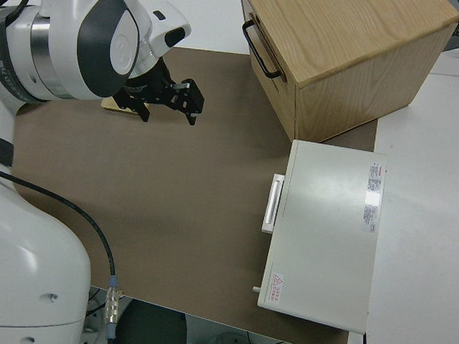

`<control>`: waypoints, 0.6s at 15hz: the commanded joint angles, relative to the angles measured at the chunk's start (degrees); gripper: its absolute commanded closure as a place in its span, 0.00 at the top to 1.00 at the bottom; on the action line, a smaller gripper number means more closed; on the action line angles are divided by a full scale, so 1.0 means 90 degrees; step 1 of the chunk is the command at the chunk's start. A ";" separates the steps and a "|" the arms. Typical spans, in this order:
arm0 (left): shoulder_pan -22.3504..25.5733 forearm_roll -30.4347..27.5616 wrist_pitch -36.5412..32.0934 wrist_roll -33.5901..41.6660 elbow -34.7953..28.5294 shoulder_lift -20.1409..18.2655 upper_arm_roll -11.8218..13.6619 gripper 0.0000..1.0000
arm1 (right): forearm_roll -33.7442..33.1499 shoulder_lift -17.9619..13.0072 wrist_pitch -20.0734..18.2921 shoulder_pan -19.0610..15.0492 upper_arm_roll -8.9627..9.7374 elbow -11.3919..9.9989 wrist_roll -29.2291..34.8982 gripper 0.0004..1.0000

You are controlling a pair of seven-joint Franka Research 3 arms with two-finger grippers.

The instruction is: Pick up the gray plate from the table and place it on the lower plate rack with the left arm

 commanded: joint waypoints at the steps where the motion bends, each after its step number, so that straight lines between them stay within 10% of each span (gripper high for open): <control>1: -0.0062 0.0099 -0.0025 -0.0013 -0.0042 0.0001 0.0008 0.66 | 0.0038 -0.0016 -0.0092 -0.0045 0.0042 0.0039 0.0001 0.99; 3: -0.0062 0.0108 -0.0025 0.0045 -0.0013 -0.0008 0.0008 1.00 | 0.0038 -0.0016 -0.0092 -0.0045 0.0042 0.0039 0.0001 0.99; 9: -0.0062 0.0031 -0.0073 0.0395 0.0240 -0.0018 -0.0070 1.00 | 0.0038 -0.0016 -0.0092 -0.0045 0.0042 0.0039 -0.0009 0.99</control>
